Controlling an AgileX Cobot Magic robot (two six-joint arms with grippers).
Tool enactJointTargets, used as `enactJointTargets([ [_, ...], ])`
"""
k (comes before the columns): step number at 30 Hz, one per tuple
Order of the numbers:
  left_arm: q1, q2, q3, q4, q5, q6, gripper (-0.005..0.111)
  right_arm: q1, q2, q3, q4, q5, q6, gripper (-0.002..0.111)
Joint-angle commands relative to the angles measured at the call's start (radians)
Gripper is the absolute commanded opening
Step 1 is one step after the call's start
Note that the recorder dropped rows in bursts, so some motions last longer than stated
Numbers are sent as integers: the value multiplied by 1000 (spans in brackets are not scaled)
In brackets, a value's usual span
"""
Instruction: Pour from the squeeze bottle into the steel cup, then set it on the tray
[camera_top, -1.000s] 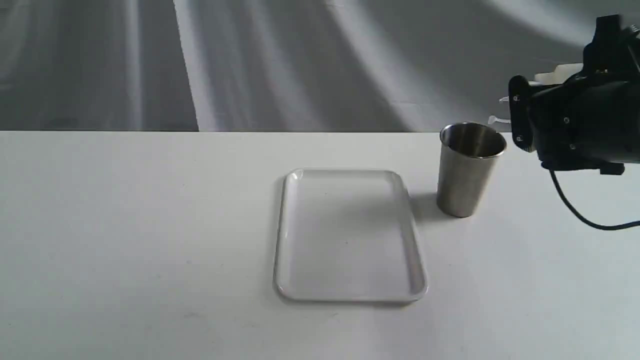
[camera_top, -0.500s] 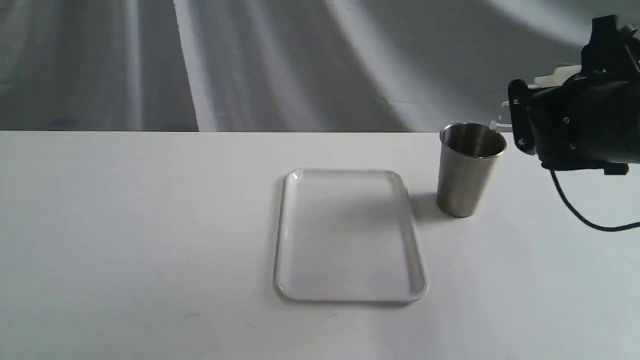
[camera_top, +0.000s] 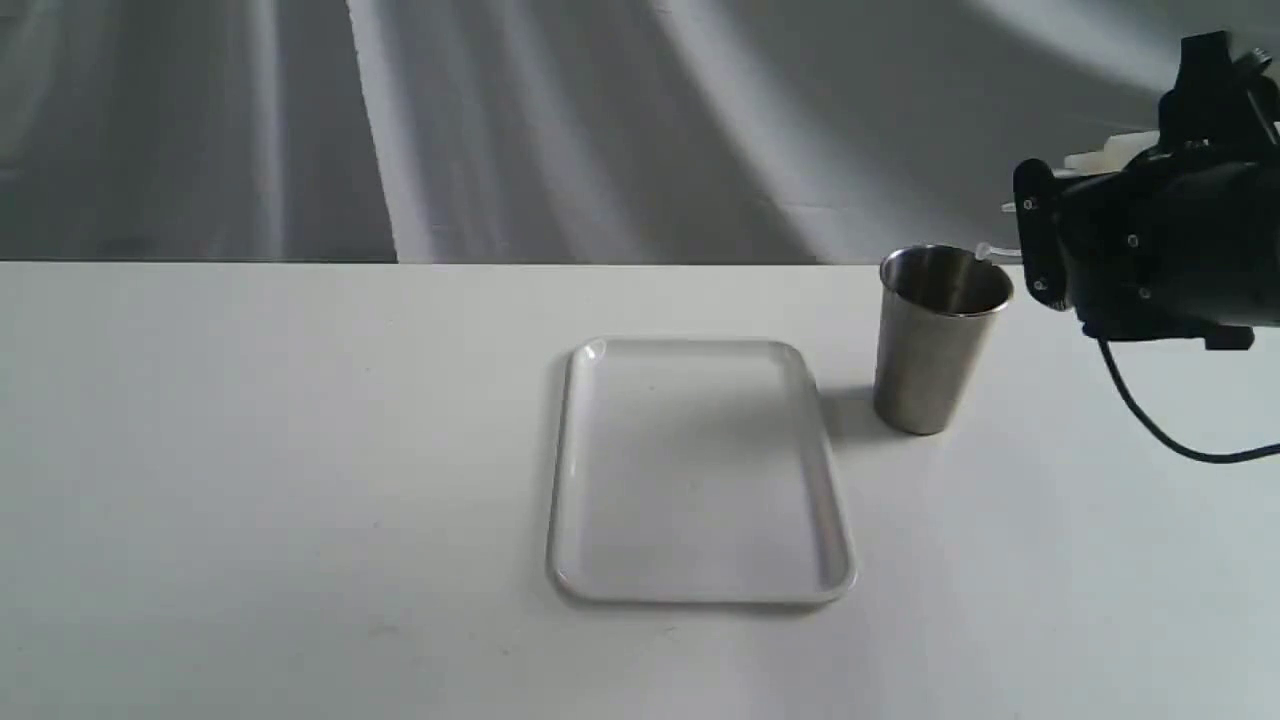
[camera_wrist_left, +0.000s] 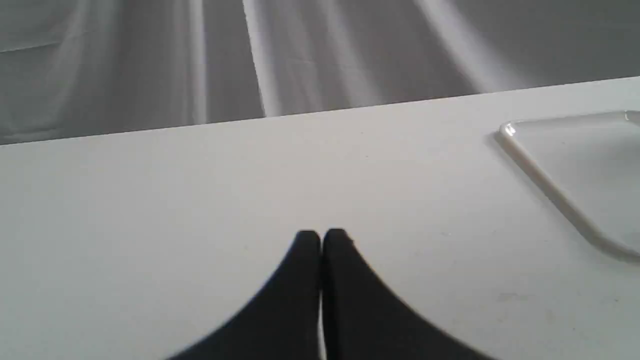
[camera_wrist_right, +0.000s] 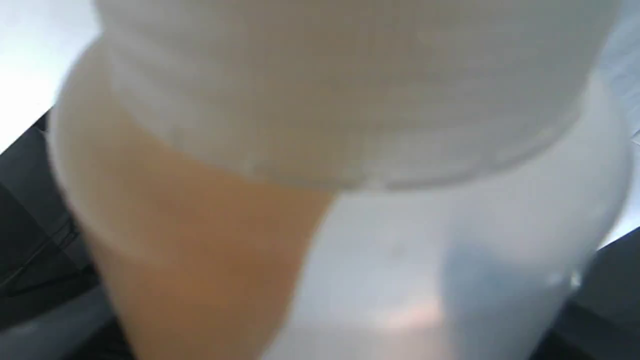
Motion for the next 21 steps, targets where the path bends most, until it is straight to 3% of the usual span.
enactJointTargets([
  [1,-6,-3,4,-1,-7,-1,0,4,-11,-8,-34,8,-2,0],
  [21,-6,-3,4,-1,-7,-5,0,4,-11,-8,-34,2,-38,0],
])
